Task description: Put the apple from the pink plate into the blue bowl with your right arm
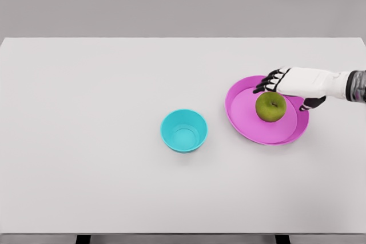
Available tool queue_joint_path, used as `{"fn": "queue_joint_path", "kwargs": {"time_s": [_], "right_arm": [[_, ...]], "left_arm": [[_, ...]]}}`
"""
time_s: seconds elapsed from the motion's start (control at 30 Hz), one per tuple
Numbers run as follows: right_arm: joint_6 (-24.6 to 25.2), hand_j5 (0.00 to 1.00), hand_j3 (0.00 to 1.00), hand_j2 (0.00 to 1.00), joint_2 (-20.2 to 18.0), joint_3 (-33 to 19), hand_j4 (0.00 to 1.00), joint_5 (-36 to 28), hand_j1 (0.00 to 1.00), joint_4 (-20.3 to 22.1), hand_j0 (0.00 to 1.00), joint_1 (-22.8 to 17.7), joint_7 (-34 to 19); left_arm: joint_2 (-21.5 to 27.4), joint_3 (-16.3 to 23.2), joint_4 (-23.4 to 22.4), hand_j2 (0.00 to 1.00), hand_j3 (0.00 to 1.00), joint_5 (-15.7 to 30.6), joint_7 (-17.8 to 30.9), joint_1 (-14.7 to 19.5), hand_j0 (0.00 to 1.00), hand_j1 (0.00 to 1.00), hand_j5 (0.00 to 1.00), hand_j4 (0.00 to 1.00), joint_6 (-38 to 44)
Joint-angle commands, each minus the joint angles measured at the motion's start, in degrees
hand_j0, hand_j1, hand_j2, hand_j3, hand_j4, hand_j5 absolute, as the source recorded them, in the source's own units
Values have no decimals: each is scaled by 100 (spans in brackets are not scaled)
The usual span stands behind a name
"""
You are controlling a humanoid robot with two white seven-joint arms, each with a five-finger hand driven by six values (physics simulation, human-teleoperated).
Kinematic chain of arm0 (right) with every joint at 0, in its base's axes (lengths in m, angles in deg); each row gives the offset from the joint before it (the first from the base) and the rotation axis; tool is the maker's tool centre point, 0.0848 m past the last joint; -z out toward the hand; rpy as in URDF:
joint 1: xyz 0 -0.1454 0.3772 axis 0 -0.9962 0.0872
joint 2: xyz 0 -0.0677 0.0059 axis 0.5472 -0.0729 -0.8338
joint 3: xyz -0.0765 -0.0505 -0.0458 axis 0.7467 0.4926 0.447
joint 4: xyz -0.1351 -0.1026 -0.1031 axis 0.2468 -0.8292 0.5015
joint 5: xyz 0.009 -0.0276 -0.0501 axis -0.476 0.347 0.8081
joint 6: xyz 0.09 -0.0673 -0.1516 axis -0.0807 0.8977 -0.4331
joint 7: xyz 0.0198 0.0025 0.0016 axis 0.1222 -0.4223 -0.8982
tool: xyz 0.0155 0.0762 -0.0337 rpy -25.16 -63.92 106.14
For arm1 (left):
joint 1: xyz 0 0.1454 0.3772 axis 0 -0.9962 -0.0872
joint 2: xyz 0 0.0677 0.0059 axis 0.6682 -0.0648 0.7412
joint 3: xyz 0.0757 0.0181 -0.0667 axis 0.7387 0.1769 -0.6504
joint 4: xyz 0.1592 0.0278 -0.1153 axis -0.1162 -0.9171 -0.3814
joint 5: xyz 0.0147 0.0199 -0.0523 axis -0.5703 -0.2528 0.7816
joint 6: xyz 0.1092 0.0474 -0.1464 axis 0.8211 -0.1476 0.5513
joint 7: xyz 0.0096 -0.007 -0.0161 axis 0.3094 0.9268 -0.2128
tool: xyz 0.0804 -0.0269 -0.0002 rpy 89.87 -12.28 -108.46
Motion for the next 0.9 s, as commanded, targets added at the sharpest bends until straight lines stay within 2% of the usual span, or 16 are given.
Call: {"fn": "queue_joint_path", "kwargs": {"time_s": [0.0,0.27,0.7,0.77,0.8,0.83,0.87], "right_arm": [[14,100,100,100,92,77,100,-26,100,-24,100,0,2],[14,100,100,100,241,244,100,-9,100,-446,100,26,2],[14,100,100,100,347,367,100,-9,100,-498,100,35,2],[14,75,75,75,347,367,75,-9,75,-507,75,35,2],[14,72,72,72,347,367,72,-9,72,-507,72,35,2],[14,63,63,63,338,367,63,-9,63,-507,63,35,2],[14,62,62,62,338,367,62,-9,62,-507,62,35,2]], "left_arm": [[0,1,-6,100,100,2,1,0,100,100,100,100,0],[0,1,3,100,100,2,1,0,100,100,100,100,0],[0,1,3,100,100,2,1,0,100,100,100,100,0],[0,1,3,100,100,2,1,0,100,100,100,100,0],[0,1,-6,100,100,2,1,0,100,100,100,100,0],[0,1,-6,100,100,2,1,0,100,100,100,100,0],[0,1,-6,100,100,2,1,0,100,100,100,100,0]]}}
